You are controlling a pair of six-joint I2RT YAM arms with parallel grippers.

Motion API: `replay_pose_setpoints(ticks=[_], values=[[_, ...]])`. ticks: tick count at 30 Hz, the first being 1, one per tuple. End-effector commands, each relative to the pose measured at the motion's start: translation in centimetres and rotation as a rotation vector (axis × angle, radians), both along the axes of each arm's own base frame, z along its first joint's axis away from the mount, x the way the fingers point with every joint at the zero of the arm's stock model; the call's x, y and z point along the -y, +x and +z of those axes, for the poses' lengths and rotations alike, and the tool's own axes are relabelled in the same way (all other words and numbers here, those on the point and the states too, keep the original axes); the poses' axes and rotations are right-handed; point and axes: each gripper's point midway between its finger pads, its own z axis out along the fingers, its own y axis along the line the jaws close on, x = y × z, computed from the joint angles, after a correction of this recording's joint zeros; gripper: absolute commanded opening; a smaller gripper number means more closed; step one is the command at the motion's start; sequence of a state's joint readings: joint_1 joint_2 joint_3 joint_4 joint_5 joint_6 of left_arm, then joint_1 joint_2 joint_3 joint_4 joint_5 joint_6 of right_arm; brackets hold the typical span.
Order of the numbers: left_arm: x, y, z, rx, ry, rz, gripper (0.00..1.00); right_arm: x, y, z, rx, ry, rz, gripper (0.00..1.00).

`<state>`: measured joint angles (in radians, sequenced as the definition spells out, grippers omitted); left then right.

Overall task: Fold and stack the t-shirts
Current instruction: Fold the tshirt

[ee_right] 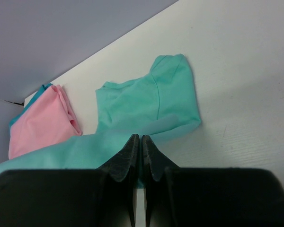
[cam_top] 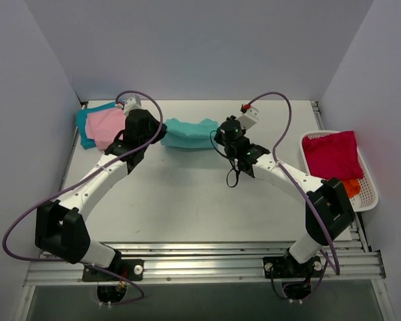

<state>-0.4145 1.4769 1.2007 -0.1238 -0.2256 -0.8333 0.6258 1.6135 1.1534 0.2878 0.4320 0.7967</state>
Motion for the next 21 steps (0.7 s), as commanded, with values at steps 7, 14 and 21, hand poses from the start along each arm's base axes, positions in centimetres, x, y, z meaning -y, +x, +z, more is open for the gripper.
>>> replay_pose_setpoints(ticks=[7, 14, 21], values=[[0.4, 0.3, 1.6, 0.032, 0.009, 0.001, 0.06, 0.4, 0.4, 3.6, 0.081, 0.035, -0.049, 0.0], [0.9, 2.2, 1.0, 0.017, 0.014, -0.011, 0.06, 0.2, 2.0, 3.2, 0.081, 0.025, -0.054, 0.0], [1.4, 6.3, -1.5, -0.031, -0.004, -0.021, 0.07, 0.2, 5.8, 0.1, 0.028, 0.011, -0.055, 0.0]])
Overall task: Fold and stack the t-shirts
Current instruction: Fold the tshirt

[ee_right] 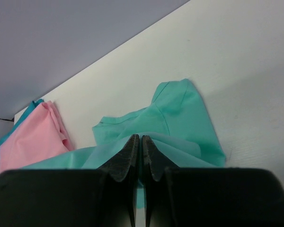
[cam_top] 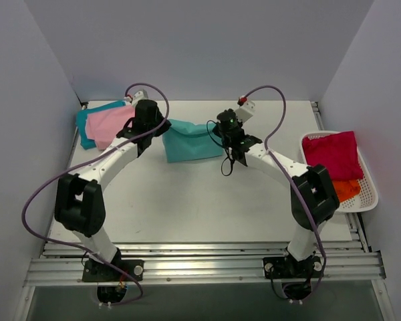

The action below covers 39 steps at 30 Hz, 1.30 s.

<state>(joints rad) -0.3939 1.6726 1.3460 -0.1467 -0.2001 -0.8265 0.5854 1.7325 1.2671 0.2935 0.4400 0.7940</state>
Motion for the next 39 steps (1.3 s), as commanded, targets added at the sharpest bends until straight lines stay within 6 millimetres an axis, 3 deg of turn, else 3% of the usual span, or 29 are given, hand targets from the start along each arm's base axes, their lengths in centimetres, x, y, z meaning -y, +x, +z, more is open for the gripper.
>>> replay_pose_setpoints(ticks=[1, 2, 3, 4, 5, 6, 7, 8, 9, 10, 11, 12, 17, 18, 19, 20, 21, 22, 23, 24, 25, 26, 27, 28, 29, 30, 32, 38, 39], values=[[0.5, 3.4, 2.3, 0.056, -0.04, -0.016, 0.07, 0.6, 3.6, 1.0, 0.036, 0.033, -0.032, 0.0], [0.4, 4.1, 2.2, 0.055, -0.045, -0.011, 0.08, 0.9, 4.4, 0.6, 0.034, 0.037, -0.048, 0.0], [-0.3, 5.7, 0.0, 0.017, -0.035, 0.008, 0.09, 0.7, 5.6, -1.4, 0.011, 0.037, -0.042, 0.0], [-0.2, 6.6, -0.7, 0.0, -0.047, -0.007, 0.09, 0.5, 7.4, 0.1, 0.044, 0.065, -0.047, 0.0], [-0.2, 8.4, 1.2, 0.034, -0.076, -0.01, 0.13, 1.5, 8.9, -0.7, 0.022, 0.056, -0.071, 0.0], [-1.3, 10.6, -2.2, -0.018, -0.078, 0.008, 0.24, 1.4, 10.7, -4.3, -0.041, 0.03, -0.076, 0.11], [-0.8, 11.9, -3.0, -0.031, -0.111, -0.034, 0.48, 1.2, 12.1, -4.5, -0.055, 0.048, -0.066, 0.31], [-0.7, 13.5, -3.7, -0.031, -0.133, -0.062, 0.72, 1.7, 14.9, -1.3, -0.002, 0.081, -0.082, 0.74], [-0.3, 16.9, -5.1, -0.017, -0.146, -0.08, 0.94, 1.5, 16.5, -4.4, -0.035, 0.072, -0.075, 0.85], [-1.0, 18.7, -5.9, -0.018, -0.155, -0.086, 0.94, 1.5, 17.8, -3.9, -0.011, 0.087, -0.073, 0.96], [-0.8, 18.8, -7.7, -0.101, -0.168, -0.114, 0.94, 1.6, 18.8, -3.4, 0.013, 0.093, -0.068, 1.0], [-0.7, 21.5, -6.4, -0.033, -0.191, -0.129, 0.94, 2.2, 20.3, -1.8, 0.056, 0.109, -0.078, 1.0], [-3.8, 23.2, -3.9, 0.04, -0.214, -0.095, 0.94, 4.9, 19.6, 4.8, 0.204, 0.09, -0.116, 1.0], [-4.6, 22.6, 1.3, 0.12, -0.216, -0.09, 0.94, 5.7, 17.9, 5.0, 0.197, 0.065, -0.117, 1.0], [-5.2, 21.7, -3.4, 0.017, -0.205, -0.065, 0.94, 6.0, 17.2, 5.5, 0.212, 0.066, -0.122, 1.0], [-6.4, 21.8, -1.8, 0.078, -0.193, -0.048, 0.94, 6.4, 16.5, 6.5, 0.242, 0.079, -0.127, 1.0], [-7.4, 20.7, 2.3, 0.138, -0.174, -0.013, 0.94, 6.7, 15.4, 8.2, 0.264, 0.092, -0.125, 1.0], [-7.9, 20.0, 2.4, 0.134, -0.155, 0.003, 0.94, 6.8, 14.6, 6.8, 0.233, 0.084, -0.124, 1.0], [-8.3, 18.9, 0.0, 0.076, -0.123, 0.011, 0.94, 6.8, 14.0, 7.0, 0.235, 0.09, -0.121, 1.0], [-8.9, 17.9, 1.9, 0.092, -0.104, 0.03, 0.94, 7.0, 13.0, 8.4, 0.253, 0.103, -0.116, 1.0], [-9.0, 17.1, 1.8, 0.077, -0.094, 0.03, 0.94, 6.9, 12.2, 6.7, 0.218, 0.101, -0.113, 1.0], [-8.9, 15.9, -0.5, 0.017, -0.075, 0.024, 0.94, 6.5, 11.4, 6.9, 0.224, 0.111, -0.104, 1.0], [-8.8, 14.9, 0.4, 0.021, -0.074, 0.017, 0.94, 6.6, 10.4, 8.1, 0.241, 0.126, -0.103, 1.0], [-8.6, 14.2, 0.2, 0.018, -0.072, 0.013, 0.94, 6.6, 9.4, 6.3, 0.208, 0.123, -0.105, 1.0], [-8.6, 12.8, -2.7, -0.043, -0.061, 0.01, 0.94, 6.2, 8.6, 6.5, 0.215, 0.132, -0.095, 1.0], [-8.2, 11.9, -2.0, -0.036, -0.06, 0.005, 0.94, 6.4, 7.6, 7.7, 0.237, 0.144, -0.097, 1.0], [-7.9, 10.3, -4.2, -0.076, -0.048, -0.001, 0.94, 6.7, 5.9, 7.6, 0.228, 0.147, -0.101, 1.0], [-5.6, 7.7, -9.0, -0.175, -0.042, -0.056, 0.94, 8.9, 1.7, 10.0, 0.262, 0.15, -0.145, 1.0], [-5.4, 7.4, -9.8, -0.19, -0.037, -0.055, 0.94, 9.3, 1.0, 9.5, 0.254, 0.147, -0.153, 1.0]])
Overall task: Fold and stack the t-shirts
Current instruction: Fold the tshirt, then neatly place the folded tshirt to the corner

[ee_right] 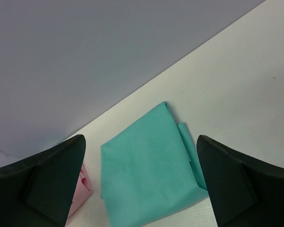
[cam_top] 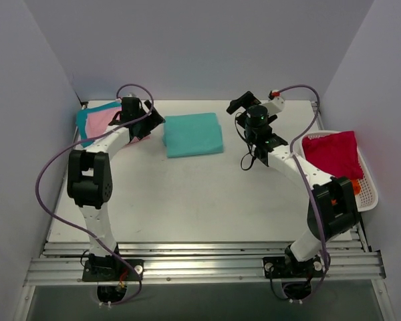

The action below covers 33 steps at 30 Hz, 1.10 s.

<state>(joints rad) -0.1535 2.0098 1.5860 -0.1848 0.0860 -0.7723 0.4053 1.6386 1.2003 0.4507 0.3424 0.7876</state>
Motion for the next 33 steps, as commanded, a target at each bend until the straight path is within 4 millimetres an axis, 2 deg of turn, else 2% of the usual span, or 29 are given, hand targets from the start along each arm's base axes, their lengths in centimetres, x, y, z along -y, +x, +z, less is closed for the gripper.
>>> replay_pose_setpoints(ticks=[1, 2, 4, 5, 7, 8, 10, 11, 16, 18, 19, 20, 21, 22, 23, 24, 26, 27, 29, 30, 33], values=[[1.3, -1.0, -3.4, -0.051, 0.029, -0.033, 0.94, 2.5, -2.3, 5.0, 0.111, 0.042, -0.08, 1.0], [1.6, -1.3, -3.9, -0.065, 0.034, -0.035, 0.94, 3.1, -3.1, 6.2, 0.137, 0.051, -0.093, 1.0], [2.4, -1.5, -5.2, -0.087, 0.042, -0.045, 0.94, 4.0, -4.0, 6.2, 0.133, 0.04, -0.112, 1.0], [2.8, -1.5, -6.1, -0.1, 0.045, -0.054, 0.94, 4.6, -4.7, 7.5, 0.159, 0.048, -0.125, 1.0], [3.4, -1.3, -6.7, -0.11, 0.048, -0.064, 0.94, 5.5, -5.6, 7.6, 0.162, 0.042, -0.142, 1.0], [3.8, -1.3, -7.9, -0.127, 0.049, -0.071, 0.94, 5.9, -6.4, 8.8, 0.187, 0.052, -0.148, 1.0], [4.6, -1.0, -8.4, -0.135, 0.04, -0.088, 0.94, 7.3, -7.7, 10.0, 0.215, 0.055, -0.183, 1.0], [5.1, -1.1, -9.7, -0.156, 0.044, -0.097, 0.94, 8.0, -8.2, 10.3, 0.223, 0.052, -0.209, 1.0], [6.4, -0.9, -12.7, -0.201, 0.044, -0.115, 0.94, 11.9, -11.7, 12.8, 0.283, 0.039, -0.317, 1.0], [7.0, -0.7, -13.0, -0.205, 0.042, -0.12, 0.99, 13.2, -12.7, 13.4, 0.3, 0.039, -0.361, 1.0], [7.2, -0.7, -14.0, -0.22, 0.042, -0.117, 1.0, 13.8, -13.6, 13.8, 0.313, 0.041, -0.375, 1.0], [7.4, -0.6, -14.2, -0.222, 0.039, -0.118, 0.87, 14.4, -14.0, 13.9, 0.318, 0.041, -0.393, 1.0], [7.7, -0.3, -14.1, -0.215, 0.031, -0.121, 0.81, 14.8, -14.4, 14.1, 0.324, 0.042, -0.406, 1.0], [7.9, -0.2, -14.8, -0.228, 0.026, -0.118, 0.71, 15.3, -14.9, 14.4, 0.335, 0.047, -0.422, 1.0], [8.1, 0.0, -14.9, -0.227, 0.019, -0.12, 0.57, 15.5, -15.0, 14.3, 0.333, 0.043, -0.426, 1.0], [8.6, 0.5, -14.5, -0.212, 0.011, -0.125, 0.24, 15.6, -15.2, 14.3, 0.33, 0.041, -0.431, 1.0], [8.9, 0.9, -14.7, -0.208, -0.004, -0.114, 0.03, 15.8, -15.1, 14.1, 0.323, 0.037, -0.437, 1.0], [9.1, 1.5, -14.2, -0.19, -0.014, -0.109, 0.02, 15.9, -15.2, 13.9, 0.317, 0.034, -0.439, 1.0], [9.1, 2.0, -14.5, -0.192, -0.004, -0.105, 0.02, 16.3, -15.4, 13.8, 0.317, 0.035, -0.452, 1.0], [9.3, 3.2, -13.5, -0.164, -0.002, -0.115, 0.02, 16.4, -15.6, 13.9, 0.324, 0.039, -0.454, 1.0], [9.0, 4.4, -12.0, -0.14, 0.028, -0.141, 0.02, 16.7, -15.8, 14.1, 0.33, 0.043, -0.458, 1.0]])
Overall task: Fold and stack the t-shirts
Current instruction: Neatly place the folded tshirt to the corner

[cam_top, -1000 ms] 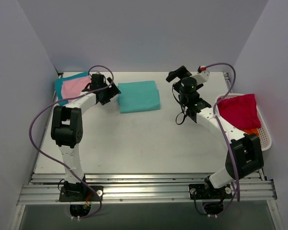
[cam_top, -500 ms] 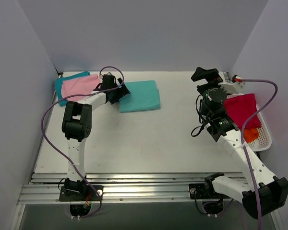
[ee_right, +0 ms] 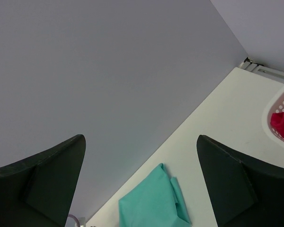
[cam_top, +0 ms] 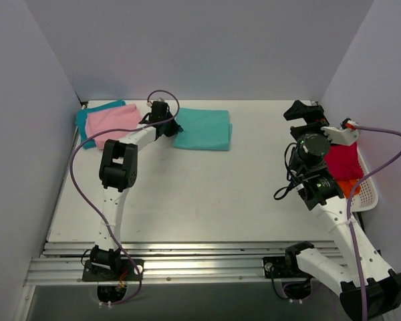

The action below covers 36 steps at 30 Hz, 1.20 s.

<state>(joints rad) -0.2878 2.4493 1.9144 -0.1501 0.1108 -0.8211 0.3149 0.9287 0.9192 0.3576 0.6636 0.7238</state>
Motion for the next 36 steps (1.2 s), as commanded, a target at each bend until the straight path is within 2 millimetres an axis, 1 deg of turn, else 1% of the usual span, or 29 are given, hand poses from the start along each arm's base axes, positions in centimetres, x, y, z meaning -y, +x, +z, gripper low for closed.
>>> replay_pose_setpoints(ticks=[1, 3, 4, 5, 6, 7, 9, 10, 11, 13, 14, 15, 16, 17, 18, 20, 21, 22, 24, 25, 26, 27, 28, 29, 30, 32, 34, 35, 36], values=[[-1.1, 1.4, 1.2, 0.005, 0.066, -0.023, 0.02, 1.3, -0.8, 1.0, 0.03, 0.006, -0.049, 1.0], [-1.9, 1.8, 2.7, 0.022, 0.119, -0.06, 0.02, 1.2, -0.8, 1.2, 0.029, 0.006, -0.043, 1.0], [-2.4, 3.4, 5.6, 0.079, 0.125, -0.061, 0.02, 1.2, -0.8, 1.2, 0.03, 0.007, -0.042, 1.0], [-3.2, 3.0, 5.7, 0.053, 0.168, -0.082, 0.02, 1.1, -0.8, 1.2, 0.031, 0.008, -0.038, 1.0], [-3.5, 3.3, 6.2, 0.056, 0.179, -0.094, 0.02, 1.2, -0.8, 1.1, 0.03, 0.009, -0.041, 1.0], [-4.5, 3.8, 8.3, 0.078, 0.183, -0.086, 0.02, 1.2, -0.9, 1.1, 0.031, 0.009, -0.043, 1.0], [-6.0, 4.1, 9.9, 0.104, 0.228, -0.083, 0.02, 1.3, -0.9, 1.0, 0.034, 0.01, -0.046, 1.0], [-6.6, 4.3, 11.2, 0.12, 0.239, -0.079, 0.02, 1.4, -0.9, 1.0, 0.035, 0.012, -0.049, 1.0], [-7.8, 4.5, 11.8, 0.129, 0.254, -0.072, 0.02, 1.4, -0.9, 1.0, 0.037, 0.012, -0.044, 1.0], [-9.2, 4.5, 12.7, 0.133, 0.271, -0.061, 0.02, 1.3, -0.8, 1.0, 0.039, 0.013, -0.041, 1.0], [-10.5, 4.7, 13.3, 0.144, 0.286, -0.05, 0.02, 1.3, -0.7, 1.0, 0.041, 0.014, -0.039, 1.0], [-11.3, 4.7, 13.9, 0.15, 0.294, -0.04, 0.02, 1.1, -0.5, 0.8, 0.036, 0.01, -0.027, 1.0], [-12.1, 4.6, 14.1, 0.145, 0.3, -0.033, 0.02, 1.1, -0.4, 0.9, 0.037, 0.011, -0.027, 1.0], [-13.8, 4.6, 14.4, 0.143, 0.311, -0.015, 0.02, 1.0, -0.3, 0.8, 0.035, 0.012, -0.027, 1.0], [-14.8, 4.5, 14.6, 0.139, 0.316, -0.005, 0.02, 1.0, -0.1, 0.8, 0.036, 0.012, -0.022, 1.0], [-16.7, 4.1, 14.2, 0.114, 0.329, 0.008, 0.02, 0.7, 0.2, 0.6, 0.033, 0.014, -0.016, 1.0], [-18.9, 4.1, 15.2, 0.123, 0.328, 0.043, 0.02, 0.5, 0.5, 0.4, 0.031, 0.012, -0.005, 1.0], [-19.5, 4.0, 15.5, 0.125, 0.325, 0.05, 0.02, 0.3, 0.7, 0.4, 0.032, 0.012, 0.001, 1.0], [-23.6, 3.5, 16.8, 0.131, 0.314, 0.11, 0.02, -0.1, 1.5, -0.3, 0.013, 0.011, 0.012, 1.0], [-24.7, 3.3, 17.3, 0.131, 0.312, 0.128, 0.02, -0.4, 1.8, -0.4, 0.014, 0.01, 0.026, 1.0], [-25.5, 3.0, 18.7, 0.151, 0.306, 0.139, 0.02, -0.6, 2.3, -0.8, 0.005, 0.011, 0.034, 1.0], [-27.1, 2.7, 19.1, 0.152, 0.305, 0.164, 0.02, -0.9, 2.5, -0.9, 0.002, 0.011, 0.045, 1.0], [-27.7, 2.4, 19.6, 0.155, 0.309, 0.174, 0.02, -1.3, 2.8, -0.9, 0.008, 0.014, 0.064, 1.0], [-28.4, 2.0, 20.9, 0.174, 0.318, 0.187, 0.02, -1.6, 3.3, -1.3, 0.0, 0.013, 0.073, 1.0], [-29.4, 1.6, 20.5, 0.162, 0.324, 0.202, 0.02, -1.8, 3.4, -1.4, 0.0, 0.013, 0.082, 1.0], [-30.6, 1.0, 20.4, 0.156, 0.339, 0.228, 0.02, -2.4, 4.0, -1.8, -0.007, 0.014, 0.102, 1.0], [-31.4, 0.3, 19.9, 0.146, 0.324, 0.242, 0.02, -2.8, 4.3, -1.7, -0.003, 0.012, 0.118, 1.0], [-32.5, 0.0, 19.6, 0.136, 0.306, 0.267, 0.02, -3.0, 4.6, -2.0, -0.011, 0.01, 0.122, 1.0], [-32.8, -0.2, 19.3, 0.128, 0.29, 0.272, 0.03, -3.2, 4.8, -2.1, -0.013, 0.008, 0.133, 1.0]])
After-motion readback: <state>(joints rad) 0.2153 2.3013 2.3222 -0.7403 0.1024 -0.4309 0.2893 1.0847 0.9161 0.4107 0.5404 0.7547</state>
